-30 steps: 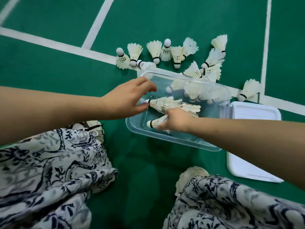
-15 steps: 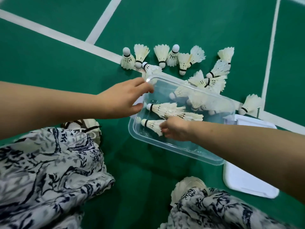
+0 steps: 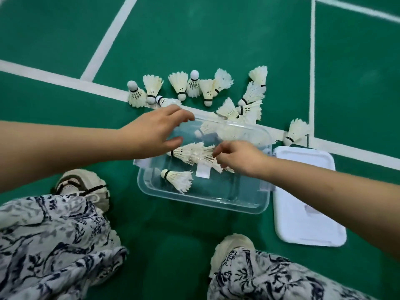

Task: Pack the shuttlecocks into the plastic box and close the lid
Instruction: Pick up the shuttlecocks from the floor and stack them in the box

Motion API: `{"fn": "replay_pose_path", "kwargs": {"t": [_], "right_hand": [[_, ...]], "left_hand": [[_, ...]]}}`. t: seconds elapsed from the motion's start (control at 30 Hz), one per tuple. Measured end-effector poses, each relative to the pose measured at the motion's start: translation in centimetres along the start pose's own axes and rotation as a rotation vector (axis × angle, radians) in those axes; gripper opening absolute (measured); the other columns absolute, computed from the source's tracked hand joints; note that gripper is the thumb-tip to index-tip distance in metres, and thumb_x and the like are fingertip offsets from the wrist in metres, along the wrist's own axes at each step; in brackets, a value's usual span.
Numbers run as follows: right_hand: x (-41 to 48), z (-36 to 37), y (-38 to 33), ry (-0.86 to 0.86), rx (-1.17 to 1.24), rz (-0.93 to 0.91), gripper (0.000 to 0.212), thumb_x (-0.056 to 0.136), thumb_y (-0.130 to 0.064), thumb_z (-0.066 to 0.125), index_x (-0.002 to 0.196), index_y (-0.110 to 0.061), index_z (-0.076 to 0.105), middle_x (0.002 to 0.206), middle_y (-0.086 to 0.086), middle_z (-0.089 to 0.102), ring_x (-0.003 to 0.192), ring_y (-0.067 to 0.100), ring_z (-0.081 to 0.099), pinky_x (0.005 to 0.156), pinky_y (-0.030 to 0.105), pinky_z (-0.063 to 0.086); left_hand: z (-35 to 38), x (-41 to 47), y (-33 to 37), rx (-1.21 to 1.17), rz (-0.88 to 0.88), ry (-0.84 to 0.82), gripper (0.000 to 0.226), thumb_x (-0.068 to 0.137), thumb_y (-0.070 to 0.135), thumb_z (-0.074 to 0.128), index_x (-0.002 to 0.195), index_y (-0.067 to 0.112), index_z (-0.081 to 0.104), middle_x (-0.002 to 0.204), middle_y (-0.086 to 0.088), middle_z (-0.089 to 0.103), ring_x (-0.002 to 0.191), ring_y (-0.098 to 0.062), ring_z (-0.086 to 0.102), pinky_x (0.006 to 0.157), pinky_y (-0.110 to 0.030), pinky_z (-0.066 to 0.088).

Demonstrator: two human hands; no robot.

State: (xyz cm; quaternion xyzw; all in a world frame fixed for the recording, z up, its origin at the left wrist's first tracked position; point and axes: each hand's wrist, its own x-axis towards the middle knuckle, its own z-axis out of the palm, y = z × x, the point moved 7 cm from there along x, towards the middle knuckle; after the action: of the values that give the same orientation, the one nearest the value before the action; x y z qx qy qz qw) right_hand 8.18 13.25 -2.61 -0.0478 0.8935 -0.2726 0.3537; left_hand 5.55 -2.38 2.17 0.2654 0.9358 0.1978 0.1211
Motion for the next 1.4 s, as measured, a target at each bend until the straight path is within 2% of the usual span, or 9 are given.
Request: {"fn": "replay_pose_path", "kwargs": {"t": [0.07, 0.17, 0.3, 0.53, 0.6, 0.7, 0.93, 1.1, 1.4], "right_hand": [[-0.6, -0.5, 0.6, 0.035, -0.146, -0.066, 0.027, 0.088, -0.019, 0.046, 0.110, -0.021, 0.061, 0.101, 0.001, 0.065, 0.088, 0.022, 0.063, 0.077, 0.029, 0.051], [-1.2, -0.1, 0.7, 0.096, -0.423, -0.252, 0.028, 0.088, -0.021, 0.045, 0.113, -0.017, 0.059, 0.111, 0.006, 0.063, 0.101, 0.025, 0.057, 0.084, 0.033, 0.046], [-1.6, 0.1, 0.3, 0.165, -0.578, -0.439, 0.028, 0.090, -0.023, 0.042, 0.113, -0.015, 0.057, 0.110, 0.006, 0.059, 0.103, 0.027, 0.052, 0.087, 0.036, 0.038], [-0.2, -0.3, 1.2, 0.210, -0.509, -0.486, 0.030, 0.090, -0.023, 0.041, 0.115, -0.016, 0.057, 0.111, 0.005, 0.058, 0.106, 0.027, 0.050, 0.084, 0.036, 0.036], [0.1, -0.2, 1.1, 0.198, -0.479, -0.481, 0.031, 0.091, -0.024, 0.041, 0.117, -0.015, 0.056, 0.115, 0.005, 0.056, 0.108, 0.027, 0.048, 0.087, 0.037, 0.036], [0.3, 0.2, 0.8, 0.178, -0.454, -0.487, 0.031, 0.091, -0.021, 0.042, 0.117, -0.013, 0.057, 0.117, 0.006, 0.056, 0.108, 0.027, 0.047, 0.088, 0.038, 0.037], [0.4, 1.4, 1.5, 0.102, -0.388, -0.463, 0.031, 0.090, -0.022, 0.044, 0.118, -0.013, 0.056, 0.117, 0.008, 0.055, 0.107, 0.028, 0.045, 0.090, 0.039, 0.038], [0.3, 1.5, 1.6, 0.081, -0.355, -0.454, 0.030, 0.090, -0.020, 0.043, 0.116, -0.012, 0.057, 0.116, 0.009, 0.055, 0.105, 0.028, 0.046, 0.090, 0.041, 0.043], [0.3, 1.6, 1.7, 0.078, -0.334, -0.469, 0.029, 0.089, -0.018, 0.044, 0.113, -0.010, 0.058, 0.109, 0.010, 0.056, 0.099, 0.029, 0.047, 0.090, 0.043, 0.043]], "left_hand": [[0.0, 2.1, 0.7, -0.033, -0.030, 0.026, 0.047, 0.085, 0.026, 0.054, 0.130, 0.021, 0.039, 0.125, -0.002, 0.047, 0.106, -0.018, 0.050, 0.087, -0.029, 0.039], [0.6, 6.7, 1.6, -0.085, -0.090, 0.065, 0.055, 0.085, 0.029, 0.056, 0.135, 0.026, 0.033, 0.133, -0.005, 0.042, 0.114, -0.020, 0.048, 0.097, -0.032, 0.036], [3.4, 13.8, 2.2, -0.079, -0.197, -0.023, 0.072, 0.082, 0.036, 0.060, 0.141, 0.033, 0.020, 0.142, -0.011, 0.032, 0.125, -0.027, 0.039, 0.104, -0.036, 0.031], [8.5, 18.7, 1.6, 0.069, -0.286, -0.286, 0.088, 0.080, 0.025, 0.066, 0.143, 0.036, 0.006, 0.144, -0.015, 0.026, 0.121, -0.031, 0.042, 0.091, -0.033, 0.035], [9.9, 19.1, 0.8, 0.077, -0.292, -0.350, 0.088, 0.080, 0.025, 0.066, 0.143, 0.037, 0.007, 0.142, -0.017, 0.029, 0.118, -0.032, 0.043, 0.095, -0.035, 0.036], [11.2, 19.3, -0.3, 0.066, -0.313, -0.374, 0.080, 0.080, 0.023, 0.065, 0.141, 0.037, 0.016, 0.140, -0.019, 0.029, 0.115, -0.033, 0.045, 0.097, -0.035, 0.036], [11.8, 19.5, -0.5, 0.161, -0.281, -0.418, 0.042, 0.086, 0.015, 0.053, 0.125, 0.027, 0.046, 0.125, -0.016, 0.041, 0.094, -0.028, 0.049, 0.078, -0.029, 0.038], [12.6, 19.3, -0.7, 0.086, -0.298, -0.492, 0.039, 0.083, 0.008, 0.048, 0.119, 0.024, 0.053, 0.113, -0.010, 0.056, 0.089, -0.024, 0.048, 0.074, -0.028, 0.038], [11.8, 19.5, -0.1, 0.097, -0.263, -0.391, 0.019, 0.085, 0.014, 0.053, 0.102, 0.015, 0.063, 0.087, -0.002, 0.056, 0.083, -0.020, 0.049, 0.071, -0.026, 0.040]]}}
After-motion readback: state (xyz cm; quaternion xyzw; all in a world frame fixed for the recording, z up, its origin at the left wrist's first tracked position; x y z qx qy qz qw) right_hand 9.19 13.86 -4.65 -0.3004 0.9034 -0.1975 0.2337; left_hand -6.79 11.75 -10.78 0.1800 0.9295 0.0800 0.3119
